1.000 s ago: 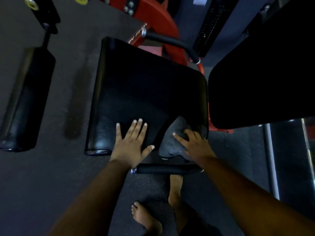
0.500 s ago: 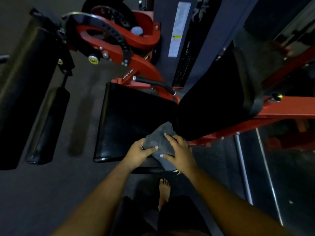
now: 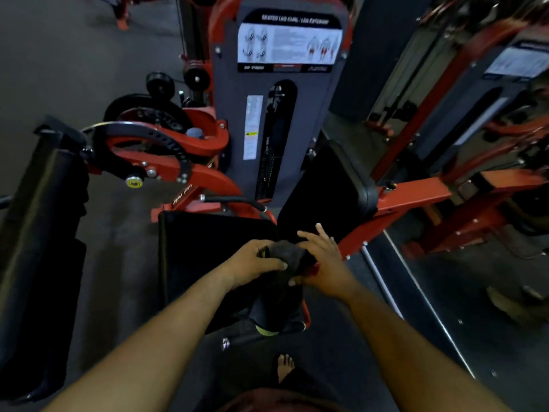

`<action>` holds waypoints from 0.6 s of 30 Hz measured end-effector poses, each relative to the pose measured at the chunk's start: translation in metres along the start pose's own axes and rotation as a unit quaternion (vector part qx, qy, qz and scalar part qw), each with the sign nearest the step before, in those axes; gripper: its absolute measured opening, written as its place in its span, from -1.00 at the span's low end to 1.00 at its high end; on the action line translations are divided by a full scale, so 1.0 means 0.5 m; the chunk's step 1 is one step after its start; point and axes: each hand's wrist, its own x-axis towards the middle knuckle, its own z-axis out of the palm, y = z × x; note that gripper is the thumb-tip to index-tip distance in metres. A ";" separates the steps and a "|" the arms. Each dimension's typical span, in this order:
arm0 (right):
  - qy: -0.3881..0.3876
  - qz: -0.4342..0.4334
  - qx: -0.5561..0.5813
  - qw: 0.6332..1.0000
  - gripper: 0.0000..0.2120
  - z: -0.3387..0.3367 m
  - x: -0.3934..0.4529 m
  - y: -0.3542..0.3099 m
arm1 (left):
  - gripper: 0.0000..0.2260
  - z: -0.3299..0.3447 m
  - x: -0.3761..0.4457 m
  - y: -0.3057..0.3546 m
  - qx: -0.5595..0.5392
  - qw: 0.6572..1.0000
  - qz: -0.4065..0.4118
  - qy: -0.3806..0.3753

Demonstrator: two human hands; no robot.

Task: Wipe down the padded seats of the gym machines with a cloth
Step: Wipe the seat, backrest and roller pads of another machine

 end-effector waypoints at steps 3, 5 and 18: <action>0.059 0.042 0.057 0.996 -0.52 -0.059 -0.006 -0.002 | -0.78 -0.005 0.025 0.045 0.011 0.999 0.041 0.034; 0.084 0.069 0.105 0.988 -0.72 -0.102 -0.007 0.000 | -0.67 -0.004 0.046 0.072 0.015 0.995 0.066 0.077; 0.155 0.127 -0.210 0.957 -0.75 -0.402 0.197 0.073 | -0.79 0.091 0.320 0.172 -0.068 0.974 0.075 0.204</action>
